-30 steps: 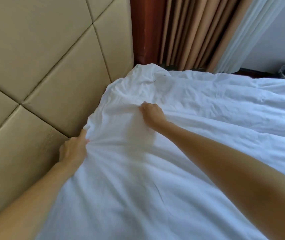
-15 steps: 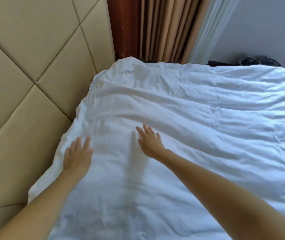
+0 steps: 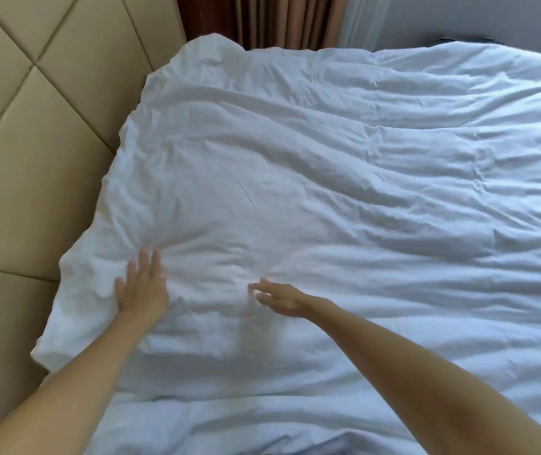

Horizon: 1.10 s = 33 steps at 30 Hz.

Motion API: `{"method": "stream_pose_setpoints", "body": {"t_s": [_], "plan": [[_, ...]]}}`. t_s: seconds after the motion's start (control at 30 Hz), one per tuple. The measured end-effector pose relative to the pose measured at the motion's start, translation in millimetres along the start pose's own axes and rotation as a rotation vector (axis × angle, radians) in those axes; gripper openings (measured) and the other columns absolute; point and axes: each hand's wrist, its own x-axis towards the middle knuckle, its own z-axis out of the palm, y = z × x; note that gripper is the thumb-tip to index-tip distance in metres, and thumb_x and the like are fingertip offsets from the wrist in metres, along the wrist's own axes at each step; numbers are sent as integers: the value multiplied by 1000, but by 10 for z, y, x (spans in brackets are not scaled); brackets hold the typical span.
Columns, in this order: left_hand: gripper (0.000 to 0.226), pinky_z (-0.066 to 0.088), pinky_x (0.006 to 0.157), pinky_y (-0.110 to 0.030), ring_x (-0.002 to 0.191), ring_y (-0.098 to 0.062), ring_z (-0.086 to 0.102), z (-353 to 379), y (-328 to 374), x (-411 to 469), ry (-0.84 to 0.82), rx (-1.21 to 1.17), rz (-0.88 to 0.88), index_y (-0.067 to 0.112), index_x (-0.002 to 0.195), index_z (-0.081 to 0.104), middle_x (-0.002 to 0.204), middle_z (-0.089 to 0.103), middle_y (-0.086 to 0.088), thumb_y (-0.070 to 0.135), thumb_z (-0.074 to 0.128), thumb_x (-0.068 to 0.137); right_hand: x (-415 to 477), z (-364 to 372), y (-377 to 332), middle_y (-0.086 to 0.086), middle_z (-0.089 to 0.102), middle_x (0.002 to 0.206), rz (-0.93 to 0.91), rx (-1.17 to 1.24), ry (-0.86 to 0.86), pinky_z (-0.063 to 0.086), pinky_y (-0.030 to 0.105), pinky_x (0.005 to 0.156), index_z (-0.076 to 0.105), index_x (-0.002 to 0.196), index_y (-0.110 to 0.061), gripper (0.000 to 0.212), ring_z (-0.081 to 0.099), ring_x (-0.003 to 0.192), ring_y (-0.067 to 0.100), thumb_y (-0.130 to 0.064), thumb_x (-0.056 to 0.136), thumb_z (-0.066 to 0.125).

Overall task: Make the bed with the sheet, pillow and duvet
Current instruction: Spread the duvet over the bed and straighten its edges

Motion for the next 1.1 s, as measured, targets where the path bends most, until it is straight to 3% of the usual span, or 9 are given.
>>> {"method": "stream_pose_setpoints", "body": {"t_s": [0.1,0.2,0.3,0.53,0.67,0.77,0.97,1.03,1.1], "plan": [[47,30,108,-42,137,-35,30,-315,150,-64,-83,-66,-229,1,145,26,152,24,-20,15,32,100,-63,95,-166,8,48,142,-23,160,-11,34,25,101,50,136,-17,39,47,128,23,-21,98,43],[32,44,89,-40,115,-39,52,-698,268,-49,51,-104,-236,-6,118,55,126,54,-24,10,38,97,-68,-49,-264,12,59,129,-30,250,140,40,28,99,60,125,-10,35,55,119,26,-13,92,50],[26,41,76,-36,105,-41,55,-997,410,42,152,-153,-157,-8,109,57,116,56,-26,5,40,93,-21,-375,-316,13,61,126,-59,198,272,42,32,101,63,119,-7,32,55,118,27,-9,90,48],[14,37,67,-33,79,-31,46,-1601,863,544,186,-234,-1,0,89,49,109,57,-23,5,36,93,393,-1331,-448,13,65,118,-23,138,467,48,32,94,68,108,-6,33,60,109,30,-1,87,43],[29,37,70,-33,100,-36,54,-1993,1050,1118,218,-265,58,-2,117,51,120,53,-20,9,37,94,796,-1967,-669,10,55,133,-4,87,545,38,30,104,59,123,-8,37,49,125,27,-3,91,42],[34,38,77,-35,111,-36,50,-2286,1214,1678,247,-304,85,0,125,44,129,47,-19,13,37,95,1194,-2494,-831,9,39,145,-34,24,614,31,30,106,44,138,-13,45,37,133,26,-7,93,43],[51,39,91,-37,126,-33,40,-2765,1484,2867,280,-391,98,5,143,25,144,31,-16,20,40,96,2137,-3238,-1187,1,0,160,-123,-276,544,10,51,117,18,148,-33,58,-1,147,27,-29,97,44],[55,34,101,-38,134,-31,32,-2883,1526,3251,340,-416,103,6,145,22,149,28,-14,22,41,96,2467,-3374,-1237,1,3,160,-135,-361,492,2,54,115,17,148,-37,58,0,147,28,-38,96,43],[59,29,107,-38,139,-28,26,-2977,1546,3593,401,-448,138,4,145,21,152,24,-12,24,45,95,2755,-3434,-1219,2,19,156,-122,-442,381,2,55,114,21,146,-39,56,15,144,28,-43,94,43]]}}
